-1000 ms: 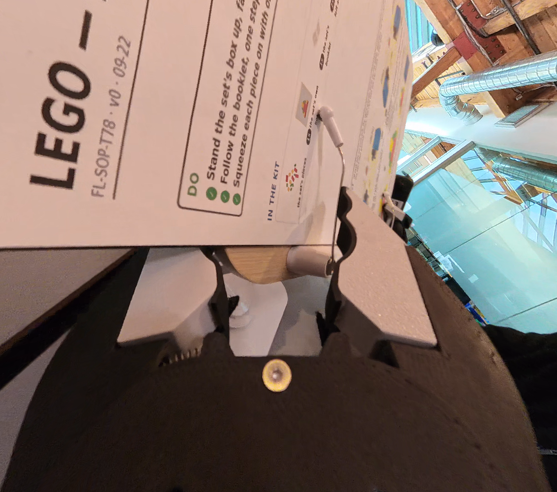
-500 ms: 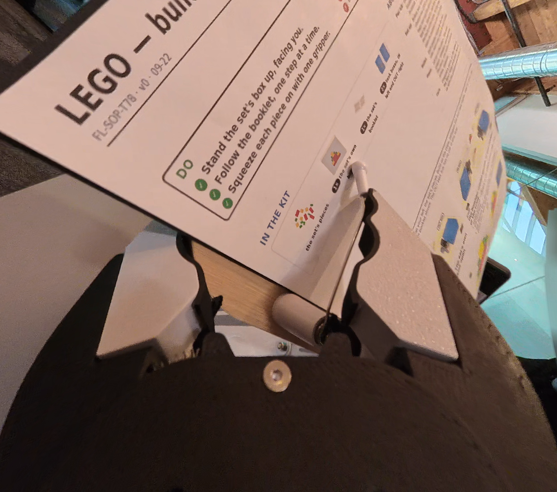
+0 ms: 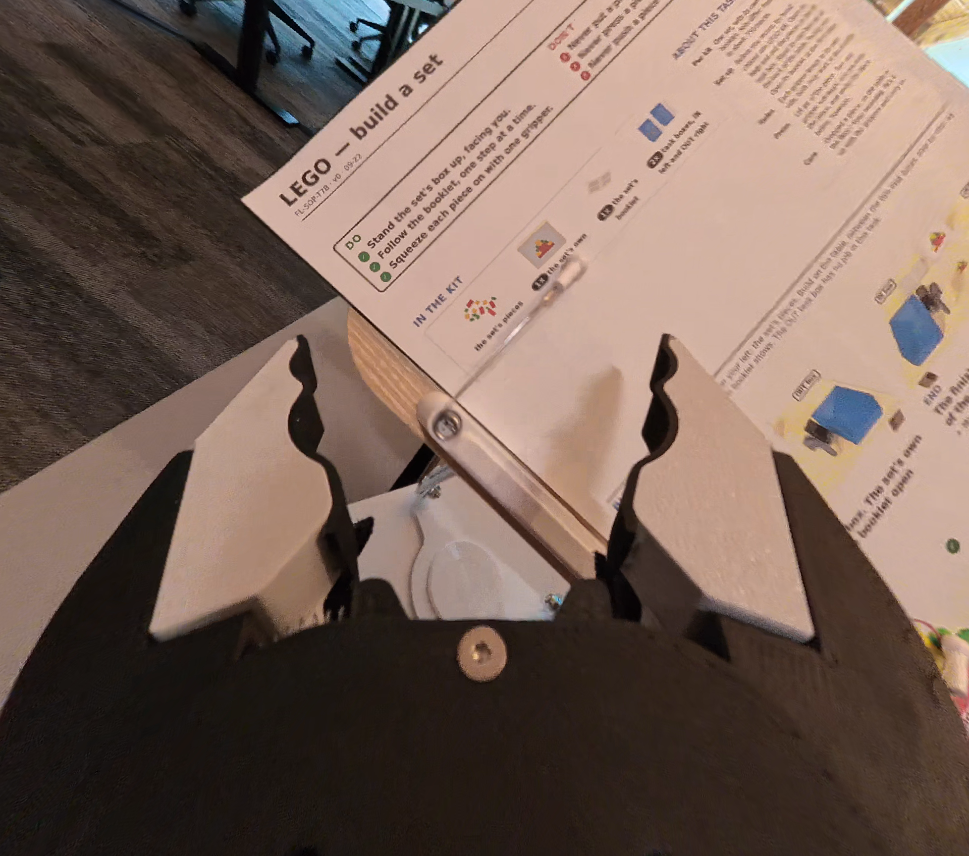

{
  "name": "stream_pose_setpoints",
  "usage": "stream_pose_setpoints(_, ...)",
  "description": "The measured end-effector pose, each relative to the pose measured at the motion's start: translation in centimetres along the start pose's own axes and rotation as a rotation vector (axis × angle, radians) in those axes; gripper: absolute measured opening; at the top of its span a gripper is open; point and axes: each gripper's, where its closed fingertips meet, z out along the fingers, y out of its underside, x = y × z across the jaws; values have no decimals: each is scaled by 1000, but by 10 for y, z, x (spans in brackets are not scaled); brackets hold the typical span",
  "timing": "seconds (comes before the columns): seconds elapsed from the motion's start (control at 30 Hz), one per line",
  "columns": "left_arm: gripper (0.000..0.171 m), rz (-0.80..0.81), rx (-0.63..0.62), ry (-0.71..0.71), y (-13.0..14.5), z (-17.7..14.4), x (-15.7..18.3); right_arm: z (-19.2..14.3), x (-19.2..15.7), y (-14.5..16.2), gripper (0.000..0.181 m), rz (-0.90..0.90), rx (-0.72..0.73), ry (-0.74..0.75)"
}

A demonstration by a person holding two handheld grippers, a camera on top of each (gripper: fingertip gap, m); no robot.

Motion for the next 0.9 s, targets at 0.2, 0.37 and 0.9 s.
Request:
stream_pose_setpoints(0.2, 131, 341, 23, -70, 23, -58, 106, -44, 26, 26, 82, 86, -11, 19)
stream_pose_setpoints(0.37, 139, 671, -27, 0, 80, -69, 252, -49, 31, 35, 75, 130, -9, 25)
stream_pose_setpoints(0.9, 55, 1237, -340, -825, 114, -11, 205, -54, 36, 39, 63, 128, -18, 41)
